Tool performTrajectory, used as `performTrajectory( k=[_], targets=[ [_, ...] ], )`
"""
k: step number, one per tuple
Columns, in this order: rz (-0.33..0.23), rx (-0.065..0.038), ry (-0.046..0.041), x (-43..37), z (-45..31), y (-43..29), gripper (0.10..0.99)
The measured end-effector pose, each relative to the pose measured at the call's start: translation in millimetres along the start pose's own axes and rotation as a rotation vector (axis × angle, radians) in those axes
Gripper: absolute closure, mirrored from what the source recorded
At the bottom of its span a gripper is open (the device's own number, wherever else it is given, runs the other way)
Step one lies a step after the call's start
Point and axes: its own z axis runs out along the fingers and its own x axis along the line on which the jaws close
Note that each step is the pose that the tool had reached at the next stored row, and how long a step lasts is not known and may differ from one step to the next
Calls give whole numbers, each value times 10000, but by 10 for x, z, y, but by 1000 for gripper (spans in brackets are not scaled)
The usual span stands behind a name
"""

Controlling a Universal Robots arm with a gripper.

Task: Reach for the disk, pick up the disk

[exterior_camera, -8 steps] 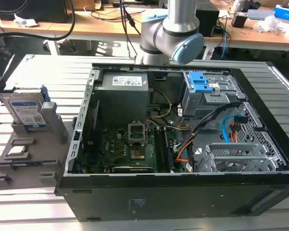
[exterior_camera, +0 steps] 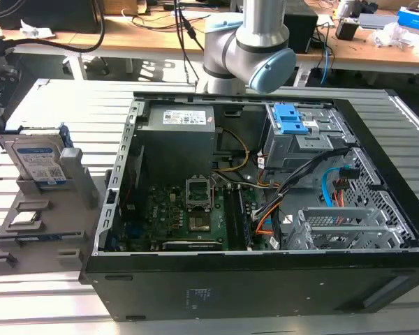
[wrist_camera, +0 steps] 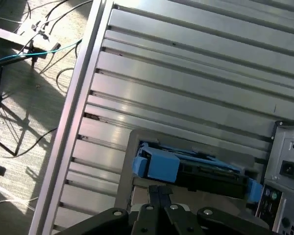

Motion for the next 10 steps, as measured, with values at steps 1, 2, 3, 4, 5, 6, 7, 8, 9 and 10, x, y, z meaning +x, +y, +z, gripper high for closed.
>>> performTrajectory(
  k=[1,2,3,4,5,6,7,8,9,10],
  targets=[
    [-309,0,12,0,0,0,980],
    [-610,-1,23,0,0,0,980],
    [-884,0,34,0,0,0,980],
    [-1136,0,43,0,0,0,980],
    [-1317,0,50,0,0,0,980],
    [-1512,0,58,0,0,0,980],
    [-1692,0,65,0,0,0,980],
    [-2014,1,77,0,0,0,980],
    [-2285,1,87,0,0,0,980],
    [-2661,0,101,0,0,0,980]
  ],
)
